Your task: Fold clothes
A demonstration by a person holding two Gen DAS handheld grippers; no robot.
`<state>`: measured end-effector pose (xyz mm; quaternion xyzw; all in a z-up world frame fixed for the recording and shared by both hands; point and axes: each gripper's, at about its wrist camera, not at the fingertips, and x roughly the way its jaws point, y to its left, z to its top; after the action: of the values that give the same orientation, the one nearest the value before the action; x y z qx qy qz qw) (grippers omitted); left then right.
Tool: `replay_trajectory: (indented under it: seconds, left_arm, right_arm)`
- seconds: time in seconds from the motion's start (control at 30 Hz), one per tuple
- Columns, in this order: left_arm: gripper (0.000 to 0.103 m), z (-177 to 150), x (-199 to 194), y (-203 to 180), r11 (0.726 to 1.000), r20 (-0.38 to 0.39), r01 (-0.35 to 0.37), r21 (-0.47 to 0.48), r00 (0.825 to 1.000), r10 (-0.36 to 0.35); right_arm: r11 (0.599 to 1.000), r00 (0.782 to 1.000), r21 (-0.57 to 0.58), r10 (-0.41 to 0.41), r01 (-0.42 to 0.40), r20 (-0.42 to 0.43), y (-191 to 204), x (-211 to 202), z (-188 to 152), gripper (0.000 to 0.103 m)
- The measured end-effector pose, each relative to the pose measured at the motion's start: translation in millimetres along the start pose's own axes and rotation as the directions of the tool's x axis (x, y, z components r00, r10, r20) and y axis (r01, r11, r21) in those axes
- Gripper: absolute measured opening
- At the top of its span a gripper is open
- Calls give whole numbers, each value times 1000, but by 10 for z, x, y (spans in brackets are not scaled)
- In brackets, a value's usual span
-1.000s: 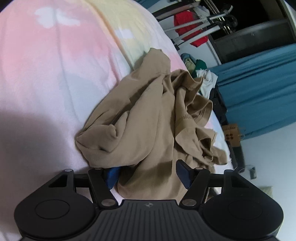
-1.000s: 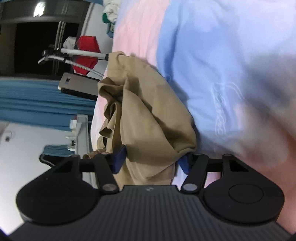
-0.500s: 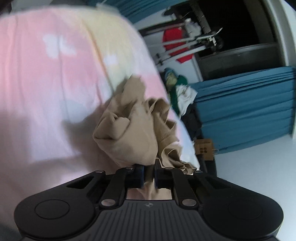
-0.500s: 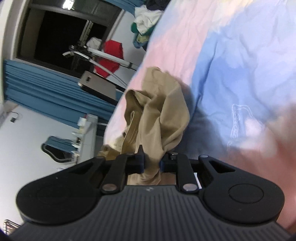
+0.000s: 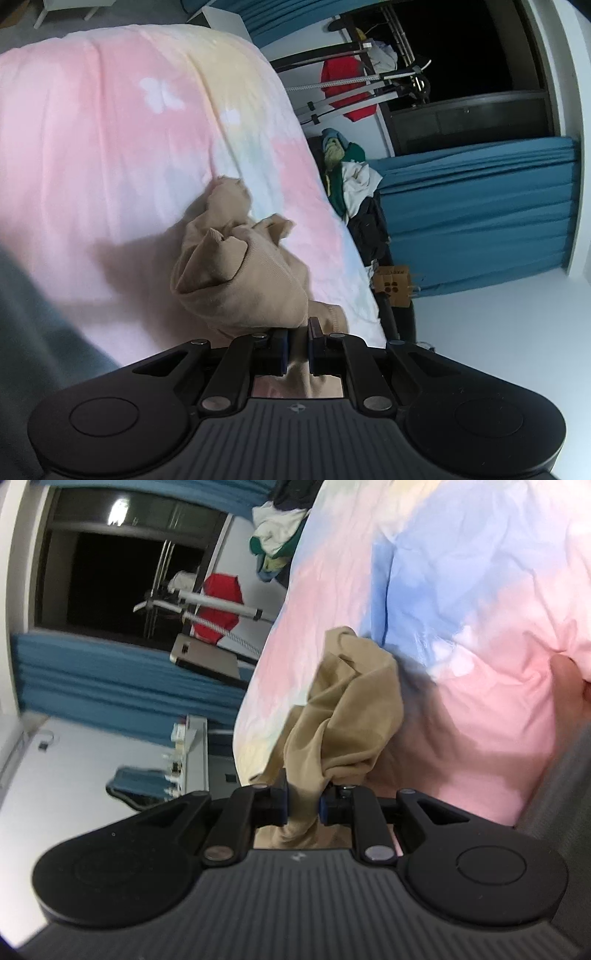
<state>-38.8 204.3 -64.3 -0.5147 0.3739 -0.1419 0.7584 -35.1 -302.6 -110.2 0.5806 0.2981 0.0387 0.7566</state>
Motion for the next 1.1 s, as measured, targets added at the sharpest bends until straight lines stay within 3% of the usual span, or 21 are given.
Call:
replay_trajectory:
  seconds: [0.33,0.57,0.73,0.77,0.83,0.87,0.9,0.93,0.97,1.0,1.03,1.1]
  left_arm:
    - [14,830,1008,-303,993,56,-30,-110,998,36]
    - [15,1022,1388,-284,997,77,-78,-15,994,79]
    - [22,1134,1631,-265,992,94,-112,59,990,106]
    - [27,1156,1680,-262,990,98,-119,74,989,111]
    - [41,1201,1777,-254,986,106,-132,103,987,122]
    - [50,1224,1825,-250,983,110,-139,118,986,127]
    - [56,1210,1834,-279,977,122,-146,153,984,128]
    - [68,1158,1799,-344,966,145,-153,208,982,125]
    - [81,1105,1763,-409,951,167,-161,263,979,120]
    - [84,1053,1728,-473,933,189,-170,317,975,114]
    - [85,995,1720,-536,905,213,-195,378,970,121]
    - [85,867,1762,-656,816,270,-280,505,950,158]
  right_arm:
    - [987,999,155,-36,32,25,274,950,568,20]
    - [978,994,176,-107,108,-16,151,1732,893,20]
    - [980,991,149,-123,130,-57,-12,2018,967,24]
    - [984,990,119,-124,131,-65,5,2034,977,26]
    - [992,992,65,-106,111,-75,67,2021,995,42]
    - [996,995,17,-82,83,-64,129,1985,979,61]
    - [998,997,-31,-58,56,-55,191,1948,964,76]
    - [996,998,-80,-34,30,-46,252,1912,948,81]
    - [987,999,-158,-11,5,-41,320,1882,911,82]
    - [972,999,-235,11,-20,-37,388,1852,874,82]
    - [950,999,-310,34,-43,-36,456,1823,836,82]
    - [891,999,-452,33,-46,-35,541,1855,755,81]
